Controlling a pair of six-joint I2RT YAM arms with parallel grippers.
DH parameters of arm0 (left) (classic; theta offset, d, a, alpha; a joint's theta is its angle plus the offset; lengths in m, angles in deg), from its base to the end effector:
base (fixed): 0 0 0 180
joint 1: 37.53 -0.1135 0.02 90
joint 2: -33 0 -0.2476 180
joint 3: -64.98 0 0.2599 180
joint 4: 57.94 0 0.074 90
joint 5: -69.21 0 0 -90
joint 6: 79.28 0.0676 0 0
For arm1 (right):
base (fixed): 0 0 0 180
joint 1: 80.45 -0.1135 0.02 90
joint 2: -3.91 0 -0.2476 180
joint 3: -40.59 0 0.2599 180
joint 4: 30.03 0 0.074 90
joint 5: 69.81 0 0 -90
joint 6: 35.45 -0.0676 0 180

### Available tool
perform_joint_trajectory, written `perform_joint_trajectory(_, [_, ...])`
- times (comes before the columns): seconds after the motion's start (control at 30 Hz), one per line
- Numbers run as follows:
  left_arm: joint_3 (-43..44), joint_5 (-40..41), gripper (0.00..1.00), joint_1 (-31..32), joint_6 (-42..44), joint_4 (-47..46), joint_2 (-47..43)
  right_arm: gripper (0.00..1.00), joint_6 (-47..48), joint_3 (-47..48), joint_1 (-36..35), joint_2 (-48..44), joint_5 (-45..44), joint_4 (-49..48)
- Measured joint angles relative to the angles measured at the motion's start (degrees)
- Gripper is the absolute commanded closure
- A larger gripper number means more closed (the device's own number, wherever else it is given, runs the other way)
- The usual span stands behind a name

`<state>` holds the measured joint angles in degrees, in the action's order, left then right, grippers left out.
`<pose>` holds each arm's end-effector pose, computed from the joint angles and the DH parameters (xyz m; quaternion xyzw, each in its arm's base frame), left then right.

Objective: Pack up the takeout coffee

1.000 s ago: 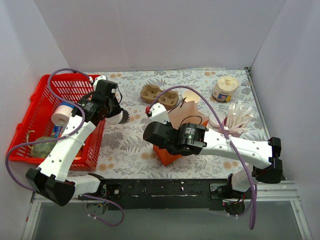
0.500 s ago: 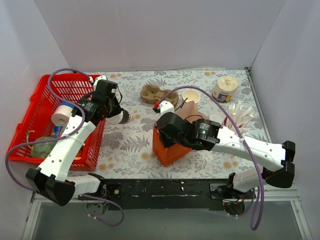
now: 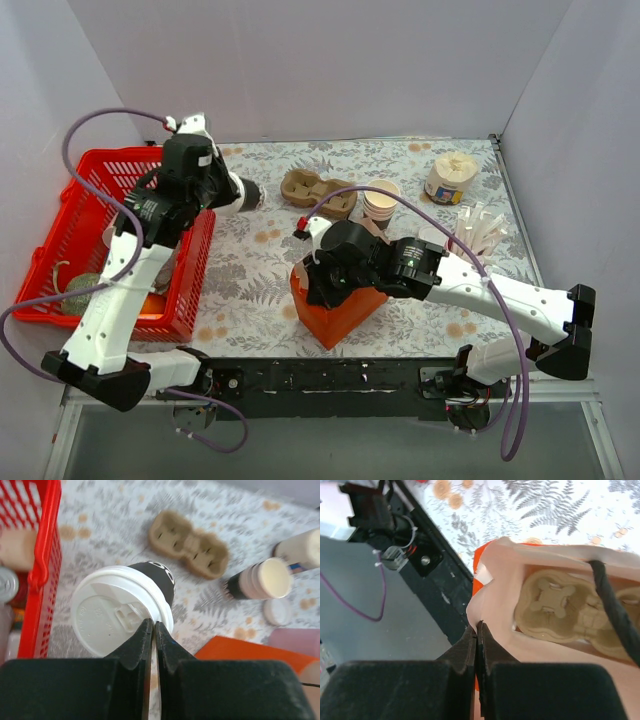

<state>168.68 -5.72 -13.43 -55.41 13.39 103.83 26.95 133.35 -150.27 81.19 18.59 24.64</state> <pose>0.2500 -0.0926 0.4018 -0.3734 0.8129 -0.2220 0.3878 0.1141 0.3050 0.3349 -0.3197 0.8448 0.3140 0.2925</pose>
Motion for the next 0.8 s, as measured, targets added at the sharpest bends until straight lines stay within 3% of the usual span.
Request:
perform_joint_trajectory(0.07, [4.96, -1.66, 1.0, 0.0, 2.19, -1.62, -0.26, 0.97, 2.12, -0.48, 0.0, 0.0, 3.15, -1.2])
perform_joint_trajectory(0.1, [6.73, -2.91, 1.0, 0.0, 3.26, -2.91, -0.61, 0.81, 3.06, -0.48, 0.0, 0.0, 4.33, -1.64])
perform_joint_trajectory(0.17, [9.4, -5.53, 1.0, 0.0, 4.92, -4.46, -1.16, 0.73, 4.55, -0.33, 0.0, 0.0, 5.7, -1.62])
perform_joint_trajectory(0.2, [11.21, -7.23, 1.0, 0.0, 6.1, -5.25, -1.2, 0.62, 5.22, -0.22, 0.0, 0.0, 6.05, -1.51])
perform_joint_trajectory(0.3, [15.41, -12.57, 1.0, -0.74, 8.35, -7.34, -0.55, 0.49, 6.45, 1.07, 0.0, 0.0, 6.25, -0.52])
perform_joint_trajectory(0.47, [17.14, -21.88, 1.0, -3.06, 8.04, -11.65, 0.55, 0.36, 7.17, 1.95, -0.04, -2.82, 5.84, -0.81])
perform_joint_trajectory(0.57, [20.9, -26.84, 1.0, -3.1, 8.11, -13.2, 3.85, 0.19, 7.37, 3.06, -0.07, -6.21, 3.34, -0.7])
perform_joint_trajectory(0.6, [22.08, -28.04, 1.0, -3.1, 8.11, -13.51, 5.03, 0.08, 7.34, 3.48, -0.07, -7.48, 2.08, -0.79])
perform_joint_trajectory(0.8, [27.63, -34.38, 1.0, -2.19, 8.83, -14.64, 11.45, 0.05, 8.28, 7.1, -0.04, -12.72, -2.69, -1.62])
